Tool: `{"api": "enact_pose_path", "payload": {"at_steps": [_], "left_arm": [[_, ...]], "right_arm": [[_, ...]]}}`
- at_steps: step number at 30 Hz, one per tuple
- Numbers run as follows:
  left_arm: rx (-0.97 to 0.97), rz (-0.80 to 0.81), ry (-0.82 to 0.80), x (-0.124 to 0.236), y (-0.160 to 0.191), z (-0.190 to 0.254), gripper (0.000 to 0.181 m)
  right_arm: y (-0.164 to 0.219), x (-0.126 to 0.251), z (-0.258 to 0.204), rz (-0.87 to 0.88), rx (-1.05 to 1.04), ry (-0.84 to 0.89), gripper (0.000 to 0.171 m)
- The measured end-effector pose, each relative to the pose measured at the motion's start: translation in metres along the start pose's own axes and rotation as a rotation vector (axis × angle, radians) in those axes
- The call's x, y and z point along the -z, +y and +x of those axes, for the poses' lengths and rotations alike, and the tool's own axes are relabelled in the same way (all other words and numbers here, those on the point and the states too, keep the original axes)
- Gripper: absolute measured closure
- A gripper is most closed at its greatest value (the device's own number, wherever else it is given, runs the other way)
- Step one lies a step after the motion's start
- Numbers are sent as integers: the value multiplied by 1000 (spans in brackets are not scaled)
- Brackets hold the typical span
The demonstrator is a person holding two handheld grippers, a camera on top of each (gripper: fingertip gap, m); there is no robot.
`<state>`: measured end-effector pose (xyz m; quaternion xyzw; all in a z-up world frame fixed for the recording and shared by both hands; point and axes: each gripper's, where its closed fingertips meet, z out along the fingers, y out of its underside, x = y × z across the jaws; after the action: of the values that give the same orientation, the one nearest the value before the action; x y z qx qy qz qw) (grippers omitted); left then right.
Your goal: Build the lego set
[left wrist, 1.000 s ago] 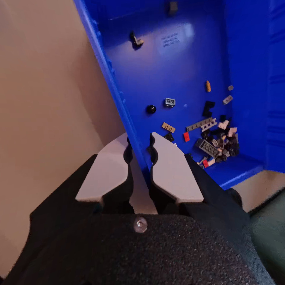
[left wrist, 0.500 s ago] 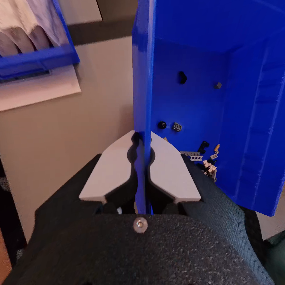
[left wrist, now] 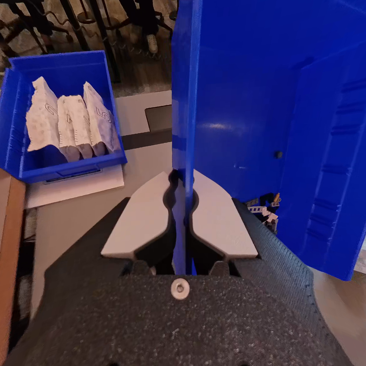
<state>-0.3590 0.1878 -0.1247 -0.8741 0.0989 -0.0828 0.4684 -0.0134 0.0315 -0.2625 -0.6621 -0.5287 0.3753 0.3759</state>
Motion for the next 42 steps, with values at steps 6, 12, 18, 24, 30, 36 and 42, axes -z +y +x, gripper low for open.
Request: {"api": "enact_pose_path", "payload": {"at_steps": [6,12,18,24,30,36,42], "left_arm": [[-246,-42,-75,-7,-24,35,172],[-313,-5,-23,-14,-61,76,172],[-304,64,110,-9,-96,121,172],[-287,123,236,-16,-106,171,172],[-372,139,166,-30,-99,190,172],[-521,235,23,-21,-98,201,172],[-622,286,-64,-14,-96,213,173]], "right_arm": [[-2,-16,2,-6,-27,-9,171],[-11,-31,7,-21,-26,21,171],[-18,-37,18,-19,-73,53,171],[-26,-35,22,4,-87,69,171],[-26,-30,25,27,-95,86,171],[-26,-27,29,47,-97,97,171],[-27,-27,26,70,2,103,171]]}}
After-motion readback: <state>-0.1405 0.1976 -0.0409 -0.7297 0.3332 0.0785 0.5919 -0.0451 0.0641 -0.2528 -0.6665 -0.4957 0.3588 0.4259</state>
